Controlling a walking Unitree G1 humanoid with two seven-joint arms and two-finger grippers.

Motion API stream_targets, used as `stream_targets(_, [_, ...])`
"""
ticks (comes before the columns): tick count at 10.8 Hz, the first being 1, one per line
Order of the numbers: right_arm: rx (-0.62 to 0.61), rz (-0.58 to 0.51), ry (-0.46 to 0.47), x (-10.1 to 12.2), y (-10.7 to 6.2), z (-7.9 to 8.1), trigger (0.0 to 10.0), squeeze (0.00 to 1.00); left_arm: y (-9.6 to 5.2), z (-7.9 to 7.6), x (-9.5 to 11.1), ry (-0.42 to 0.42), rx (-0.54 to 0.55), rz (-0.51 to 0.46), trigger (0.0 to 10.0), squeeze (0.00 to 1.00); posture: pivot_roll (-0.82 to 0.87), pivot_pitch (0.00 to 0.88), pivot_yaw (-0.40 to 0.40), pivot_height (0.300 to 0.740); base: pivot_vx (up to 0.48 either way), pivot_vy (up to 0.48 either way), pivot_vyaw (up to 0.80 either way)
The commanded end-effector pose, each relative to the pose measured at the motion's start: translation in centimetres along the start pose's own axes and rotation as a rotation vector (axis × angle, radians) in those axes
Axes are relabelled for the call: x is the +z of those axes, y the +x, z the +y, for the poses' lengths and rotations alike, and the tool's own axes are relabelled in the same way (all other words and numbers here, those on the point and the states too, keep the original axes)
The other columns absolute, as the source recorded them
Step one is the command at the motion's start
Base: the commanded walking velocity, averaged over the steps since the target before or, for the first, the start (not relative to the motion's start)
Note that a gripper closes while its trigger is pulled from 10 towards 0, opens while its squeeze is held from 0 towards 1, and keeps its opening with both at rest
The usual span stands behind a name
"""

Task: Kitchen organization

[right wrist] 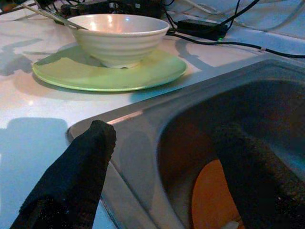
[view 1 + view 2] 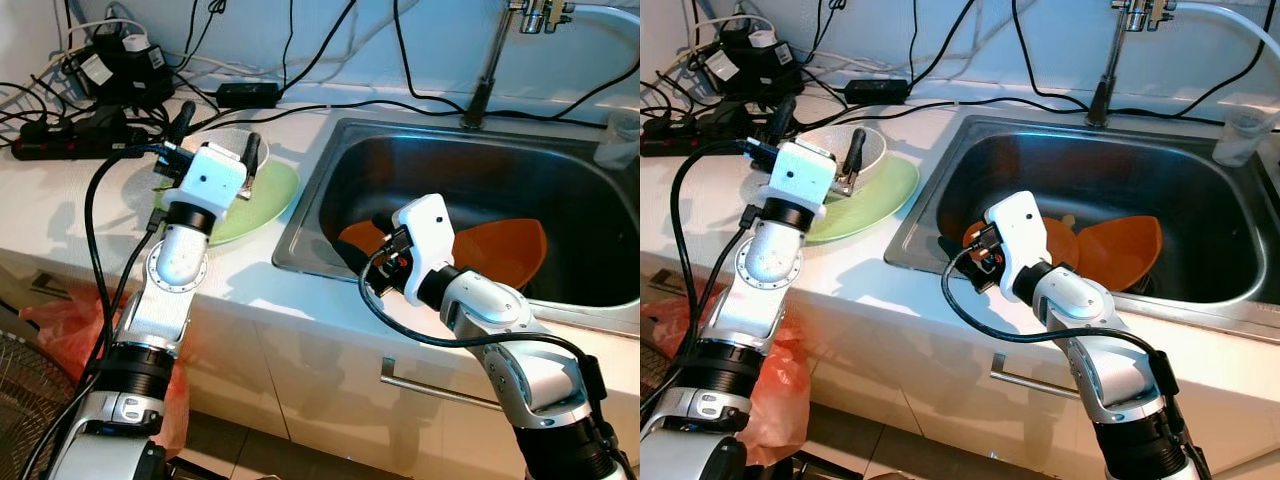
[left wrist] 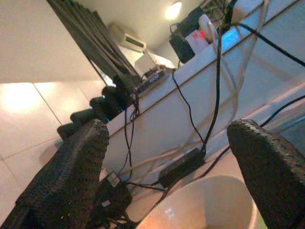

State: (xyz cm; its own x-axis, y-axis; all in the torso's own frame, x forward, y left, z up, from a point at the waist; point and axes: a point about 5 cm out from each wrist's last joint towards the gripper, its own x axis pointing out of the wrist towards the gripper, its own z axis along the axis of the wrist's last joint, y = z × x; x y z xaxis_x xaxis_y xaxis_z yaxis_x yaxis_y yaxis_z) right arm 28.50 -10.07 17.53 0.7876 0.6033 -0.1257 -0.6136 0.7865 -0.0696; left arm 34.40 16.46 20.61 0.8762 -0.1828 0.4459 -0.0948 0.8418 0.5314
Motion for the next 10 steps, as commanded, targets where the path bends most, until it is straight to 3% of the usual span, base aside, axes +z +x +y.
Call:
stream_targets(1, [0.022,-0.007,-0.009,0.1,0.2,0.3,10.0,0.00,-0.3,0.3,-0.7,0.003,0.015,0.033,10.0,1.00,-0.02,0.000,0.057,0.740,0.000,0.000,0.00])
stream_targets(2, [0.070,-0.011,0.007,0.2,-0.1,0.9,10.0,0.00,-0.2,0.2,-0.5,-0.003,0.011,0.026,10.0,0.43,-0.02,0.000,0.059,0.740,0.000,0.000,0.00])
stream_targets(3, [0.138,-0.017,0.017,0.3,-0.5,1.8,10.0,0.00,-0.3,0.3,-0.7,-0.015,0.002,0.036,10.0,0.00,-0.03,0.000,0.060,0.740,0.000,0.000,0.00])
stream_targets(6, [0.164,-0.012,0.022,0.1,-0.6,2.4,10.0,0.00,-0.6,0.4,-1.8,-0.017,-0.015,0.079,10.0,0.00,-0.03,0.000,0.061,0.740,0.000,0.000,0.00])
stream_targets(10, [0.178,-0.003,0.018,0.1,-1.0,2.5,10.0,0.00,-1.4,-0.6,-3.4,-0.027,-0.063,0.144,10.0,0.00,-0.04,0.000,0.055,0.740,0.000,0.000,0.00])
